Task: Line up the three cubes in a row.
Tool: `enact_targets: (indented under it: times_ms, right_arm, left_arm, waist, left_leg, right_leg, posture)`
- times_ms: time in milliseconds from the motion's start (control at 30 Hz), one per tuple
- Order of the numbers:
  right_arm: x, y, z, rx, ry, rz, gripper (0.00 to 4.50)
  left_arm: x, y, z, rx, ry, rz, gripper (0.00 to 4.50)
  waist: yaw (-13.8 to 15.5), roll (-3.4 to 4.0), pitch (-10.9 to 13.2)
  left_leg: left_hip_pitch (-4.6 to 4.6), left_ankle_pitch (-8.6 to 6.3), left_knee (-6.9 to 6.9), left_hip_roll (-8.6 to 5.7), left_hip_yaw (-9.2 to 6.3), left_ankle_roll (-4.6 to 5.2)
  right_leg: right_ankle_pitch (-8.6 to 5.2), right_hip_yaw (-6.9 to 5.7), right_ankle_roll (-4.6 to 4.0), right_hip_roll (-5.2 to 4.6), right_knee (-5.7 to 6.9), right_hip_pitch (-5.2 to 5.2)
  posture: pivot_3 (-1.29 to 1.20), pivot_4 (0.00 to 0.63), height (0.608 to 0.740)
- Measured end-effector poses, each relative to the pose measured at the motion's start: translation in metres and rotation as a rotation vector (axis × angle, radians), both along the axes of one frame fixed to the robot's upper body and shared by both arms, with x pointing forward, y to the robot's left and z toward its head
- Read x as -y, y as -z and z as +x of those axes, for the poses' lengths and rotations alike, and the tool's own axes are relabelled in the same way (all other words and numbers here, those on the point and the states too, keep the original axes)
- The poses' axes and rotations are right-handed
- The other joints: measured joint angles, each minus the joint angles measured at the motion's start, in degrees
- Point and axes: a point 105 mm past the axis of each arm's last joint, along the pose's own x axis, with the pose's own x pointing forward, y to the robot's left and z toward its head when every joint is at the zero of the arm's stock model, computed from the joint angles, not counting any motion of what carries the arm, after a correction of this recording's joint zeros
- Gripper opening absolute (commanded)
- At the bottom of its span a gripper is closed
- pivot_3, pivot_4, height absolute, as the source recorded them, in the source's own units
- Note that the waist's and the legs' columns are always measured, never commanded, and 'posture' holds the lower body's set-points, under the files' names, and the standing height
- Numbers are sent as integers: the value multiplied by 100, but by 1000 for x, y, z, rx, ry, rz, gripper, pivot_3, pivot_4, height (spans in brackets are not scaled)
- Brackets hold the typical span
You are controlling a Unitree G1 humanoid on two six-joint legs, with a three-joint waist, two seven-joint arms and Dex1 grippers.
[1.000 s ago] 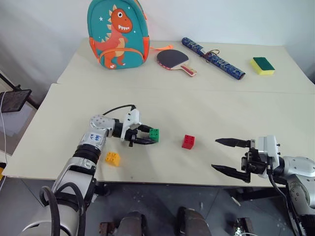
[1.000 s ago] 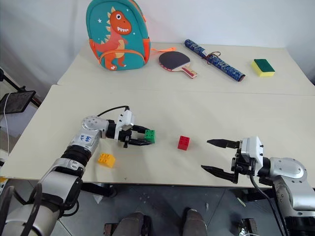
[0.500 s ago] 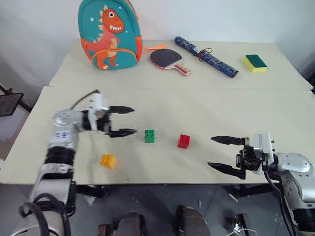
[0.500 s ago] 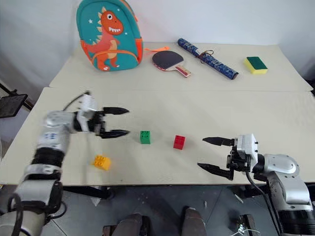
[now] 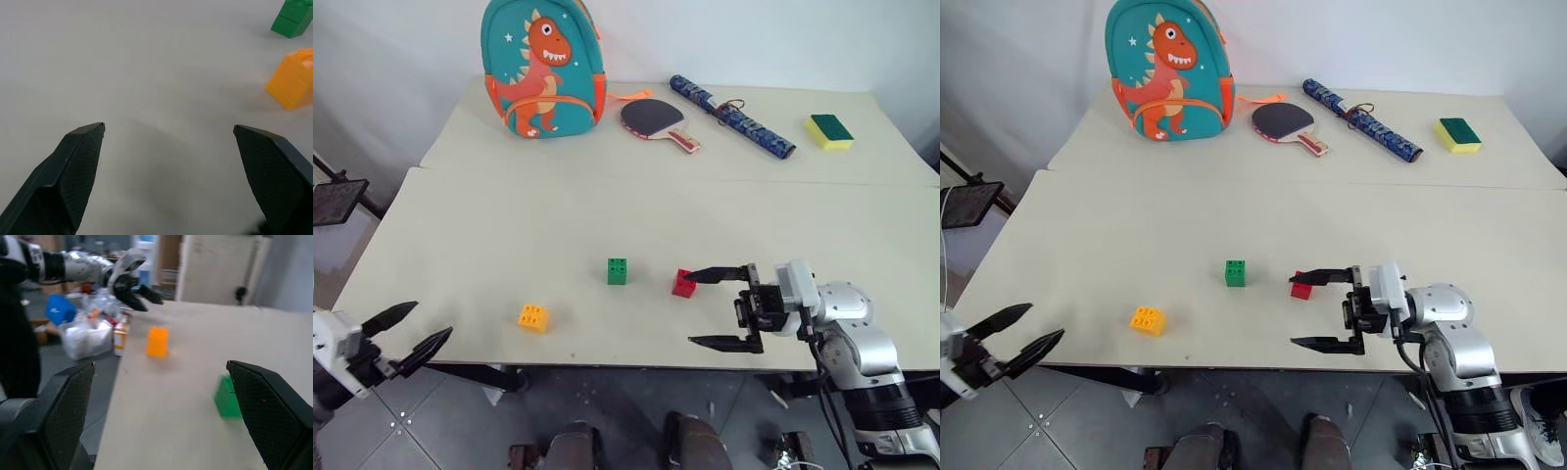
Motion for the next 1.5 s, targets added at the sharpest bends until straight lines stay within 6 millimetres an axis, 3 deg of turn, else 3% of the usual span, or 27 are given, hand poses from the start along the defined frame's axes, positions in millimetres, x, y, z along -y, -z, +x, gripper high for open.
enact_targets:
  times_ms: [200, 333, 400, 600, 700, 767, 1033, 1067, 1200, 1367, 1500]
  right_arm:
    - [0, 6, -1, 14, -26, -32, 4500]
    - [11, 9, 5, -9, 18, -52, 4500]
    - [17, 9, 5, -6, 37, -62, 4500]
    - [22, 15, 3, -35, 59, -66, 4500]
    - [22, 18, 0, -47, 68, -64, 4500]
    - [21, 18, -1, -49, 70, -63, 4500]
    - [27, 15, 0, -41, 103, -72, 4500]
    - [28, 14, 1, -39, 111, -71, 4500]
    - [31, 13, 3, -44, 131, -68, 4500]
    - [37, 12, 7, -46, 167, -65, 4500]
    - [42, 12, 9, -43, 206, -60, 4500]
  left_arm:
    - [30, 6, -8, -4, 49, 8, 4481]
    - [89, 4, -6, 56, 131, -42, 4481]
    - [108, 3, -11, 53, 159, -44, 4481]
    - [127, 18, -6, 16, 72, -91, 4481]
    - [130, 30, 10, 3, -15, -113, 4481]
    - [132, 37, 18, -16, -24, -117, 4100]
    - [130, 44, 23, -46, 39, -50, 1626]
    - [128, 42, 25, -43, 51, -45, 1482]
    - [120, 33, 37, -74, 220, -29, 1488]
    - [106, -20, 84, 18, 508, 108, 1488]
    - [125, -16, 114, -10, 723, 225, 1488]
  waist:
    - [-15, 4, -2]
    - [-23, 3, -3]
    - [-28, 4, -3]
    - [-66, 15, -10]
    - [-20, 19, -12]
    - [-7, 19, -12]
    - [-10, 26, -16]
    - [-7, 27, -16]
    - [22, 30, -17]
    - [9, 36, -20]
    - [-10, 40, -23]
  left_leg:
    - [1, -7, -3, -10, 21, -4]
    - [2, -14, -3, -7, 28, -1]
    - [3, -15, -4, -6, 29, -4]
    - [5, -15, -2, -5, 33, -4]
    - [3, -15, 3, -5, 33, -1]
    - [3, -15, 4, -5, 34, -1]
    - [5, -16, 4, -3, 35, -1]
    - [5, -16, 4, -2, 35, -1]
    - [1, -13, 9, -3, 35, -3]
    - [1, -13, 17, -7, 86, -3]
    - [3, -16, 1, -8, 113, -1]
  right_leg:
    - [6, -6, -10, 12, 0, -12]
    - [7, -9, -10, 14, -2, -13]
    - [6, -8, -11, 18, -2, -14]
    - [4, -5, -16, 23, -5, -13]
    - [4, -5, -16, 22, -4, -12]
    - [4, -4, -16, 22, -4, -13]
    - [3, -3, -18, 22, -4, -13]
    - [2, -4, -19, 22, -3, -13]
    - [-1, -11, -25, 23, 5, -15]
    - [-1, -21, -26, 23, 7, -13]
    - [2, -41, -20, 25, 1, -21]
  posture:
    - [0, 150, 740]
    - [0, 150, 740]
    - [0, 150, 740]
    - [0, 150, 740]
    - [0, 150, 740]
    - [0, 150, 740]
    - [0, 150, 740]
    - [0, 150, 740]
    - [0, 150, 740]
    - [0, 150, 740]
    - [0, 150, 740]
